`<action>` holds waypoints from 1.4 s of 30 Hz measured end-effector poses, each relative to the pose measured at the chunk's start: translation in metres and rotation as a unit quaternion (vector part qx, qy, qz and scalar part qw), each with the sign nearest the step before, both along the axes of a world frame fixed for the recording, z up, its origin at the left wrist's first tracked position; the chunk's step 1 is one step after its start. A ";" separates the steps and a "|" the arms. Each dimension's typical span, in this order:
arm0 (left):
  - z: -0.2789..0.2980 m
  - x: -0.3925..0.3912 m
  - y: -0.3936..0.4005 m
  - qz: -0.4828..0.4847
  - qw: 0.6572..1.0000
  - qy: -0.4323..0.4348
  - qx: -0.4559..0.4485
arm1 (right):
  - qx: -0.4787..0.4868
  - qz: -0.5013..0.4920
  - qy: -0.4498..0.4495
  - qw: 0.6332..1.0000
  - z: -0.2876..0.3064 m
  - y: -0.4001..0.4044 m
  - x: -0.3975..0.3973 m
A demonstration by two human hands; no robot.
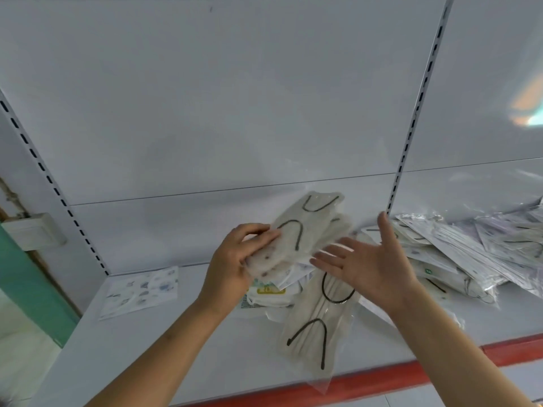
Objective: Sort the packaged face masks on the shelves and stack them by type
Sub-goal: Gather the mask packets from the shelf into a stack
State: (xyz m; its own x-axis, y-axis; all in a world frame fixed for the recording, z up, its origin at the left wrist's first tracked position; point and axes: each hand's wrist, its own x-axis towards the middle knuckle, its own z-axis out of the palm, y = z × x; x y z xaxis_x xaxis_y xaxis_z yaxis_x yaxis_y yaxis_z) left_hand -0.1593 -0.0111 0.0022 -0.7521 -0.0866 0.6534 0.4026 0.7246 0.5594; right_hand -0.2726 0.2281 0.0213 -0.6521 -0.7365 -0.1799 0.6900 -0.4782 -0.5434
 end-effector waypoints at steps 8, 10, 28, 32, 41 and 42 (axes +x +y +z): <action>0.000 0.013 0.013 -0.084 0.936 -0.298 -0.166 | 0.259 -0.139 0.238 0.926 0.001 -0.034 0.008; 0.006 0.013 0.011 -0.103 0.941 -0.320 -0.053 | 0.299 -0.144 0.294 0.896 0.006 -0.030 0.004; 0.014 -0.035 0.038 -0.017 0.894 -0.247 0.374 | 0.247 -0.165 0.244 0.923 -0.016 -0.026 -0.008; 0.022 -0.030 0.036 -0.095 0.838 -0.316 0.434 | 0.188 -0.158 0.170 0.954 -0.019 -0.020 -0.014; 0.025 -0.031 0.040 0.009 0.912 -0.244 0.330 | 0.180 -0.062 0.245 0.951 -0.017 -0.050 0.006; 0.029 -0.030 0.038 0.044 0.922 -0.226 0.312 | 0.193 -0.042 0.241 0.950 -0.018 -0.051 0.006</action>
